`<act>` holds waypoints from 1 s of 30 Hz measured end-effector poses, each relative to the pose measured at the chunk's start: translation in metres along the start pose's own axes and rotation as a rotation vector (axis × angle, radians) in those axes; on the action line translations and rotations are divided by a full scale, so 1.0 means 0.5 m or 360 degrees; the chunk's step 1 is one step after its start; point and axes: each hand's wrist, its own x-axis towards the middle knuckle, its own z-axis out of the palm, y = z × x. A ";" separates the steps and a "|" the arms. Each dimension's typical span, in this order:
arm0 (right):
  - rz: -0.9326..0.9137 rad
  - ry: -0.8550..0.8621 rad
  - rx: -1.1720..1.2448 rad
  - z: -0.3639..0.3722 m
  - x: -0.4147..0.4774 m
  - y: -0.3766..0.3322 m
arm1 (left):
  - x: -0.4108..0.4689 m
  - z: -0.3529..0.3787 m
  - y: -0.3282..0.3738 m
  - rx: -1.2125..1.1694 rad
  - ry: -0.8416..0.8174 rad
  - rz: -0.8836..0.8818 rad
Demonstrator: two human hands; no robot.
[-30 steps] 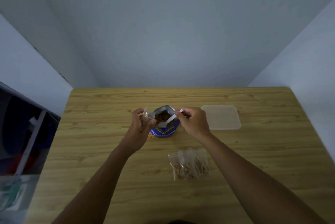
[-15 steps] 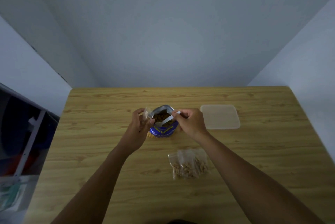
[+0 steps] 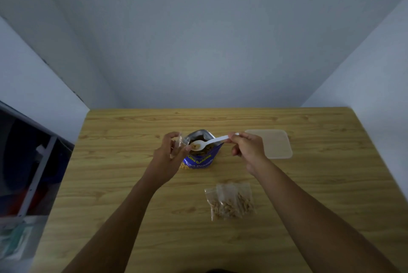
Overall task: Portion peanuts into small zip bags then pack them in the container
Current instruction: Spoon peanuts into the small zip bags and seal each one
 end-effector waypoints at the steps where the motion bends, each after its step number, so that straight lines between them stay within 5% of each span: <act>1: 0.0007 0.0003 0.0017 -0.006 0.004 -0.003 | 0.001 -0.001 0.001 0.0020 0.0011 -0.0007; 11: -0.0216 -0.0018 0.0139 -0.037 0.007 -0.087 | 0.015 0.006 0.018 0.0203 0.0106 0.0020; 19: -0.0743 -0.0218 -0.0320 0.012 -0.051 -0.153 | 0.030 0.027 0.054 0.0339 0.0093 0.0217; 30: -0.1315 -0.0615 -0.0931 0.032 -0.106 -0.188 | 0.035 0.038 0.070 0.0059 0.0034 0.0238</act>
